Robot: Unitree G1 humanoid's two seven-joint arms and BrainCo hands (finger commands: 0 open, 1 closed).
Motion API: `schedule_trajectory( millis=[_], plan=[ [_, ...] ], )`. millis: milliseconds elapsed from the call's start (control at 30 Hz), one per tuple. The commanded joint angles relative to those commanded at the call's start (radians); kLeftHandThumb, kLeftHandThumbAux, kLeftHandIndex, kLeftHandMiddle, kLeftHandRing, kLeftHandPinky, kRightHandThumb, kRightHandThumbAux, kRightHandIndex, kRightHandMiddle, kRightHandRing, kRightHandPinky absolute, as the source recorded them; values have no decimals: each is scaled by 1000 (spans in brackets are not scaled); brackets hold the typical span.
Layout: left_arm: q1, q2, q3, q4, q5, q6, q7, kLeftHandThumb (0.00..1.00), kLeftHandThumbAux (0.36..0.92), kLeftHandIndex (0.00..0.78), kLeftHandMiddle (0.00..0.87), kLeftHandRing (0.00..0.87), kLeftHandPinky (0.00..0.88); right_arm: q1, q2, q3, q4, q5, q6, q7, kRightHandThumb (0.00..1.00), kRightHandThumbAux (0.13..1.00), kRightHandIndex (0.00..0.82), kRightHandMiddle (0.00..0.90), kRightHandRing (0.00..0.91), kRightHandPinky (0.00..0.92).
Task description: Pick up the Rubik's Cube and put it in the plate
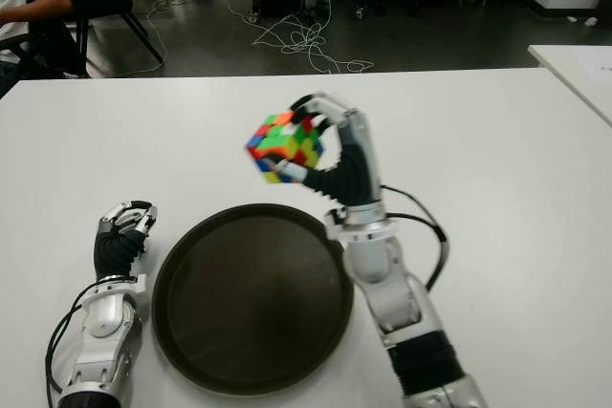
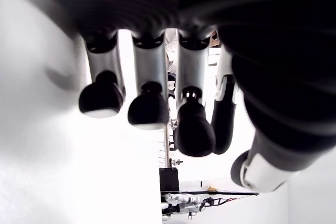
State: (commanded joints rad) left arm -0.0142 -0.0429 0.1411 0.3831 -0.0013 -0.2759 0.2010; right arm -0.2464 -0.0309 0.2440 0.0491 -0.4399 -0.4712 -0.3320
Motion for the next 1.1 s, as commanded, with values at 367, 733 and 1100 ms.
schedule_trajectory(
  millis=[367, 733, 1100],
  plan=[
    [2, -6, 0, -9, 1, 10, 9, 717, 700, 445, 800, 831, 832, 8, 26, 70, 27, -42, 83, 92, 126, 844, 722, 837, 847, 834],
    [4, -13, 2, -15, 2, 15, 16, 715, 701, 445, 786, 819, 815, -25, -97, 156, -121, -134, 414, 512, 94, 864, 700, 820, 835, 822],
    [4, -6, 2, -6, -12, 6, -10, 717, 701, 445, 789, 819, 817, -56, -148, 288, -89, -332, 586, 668, 175, 891, 503, 752, 782, 762]
  ],
)
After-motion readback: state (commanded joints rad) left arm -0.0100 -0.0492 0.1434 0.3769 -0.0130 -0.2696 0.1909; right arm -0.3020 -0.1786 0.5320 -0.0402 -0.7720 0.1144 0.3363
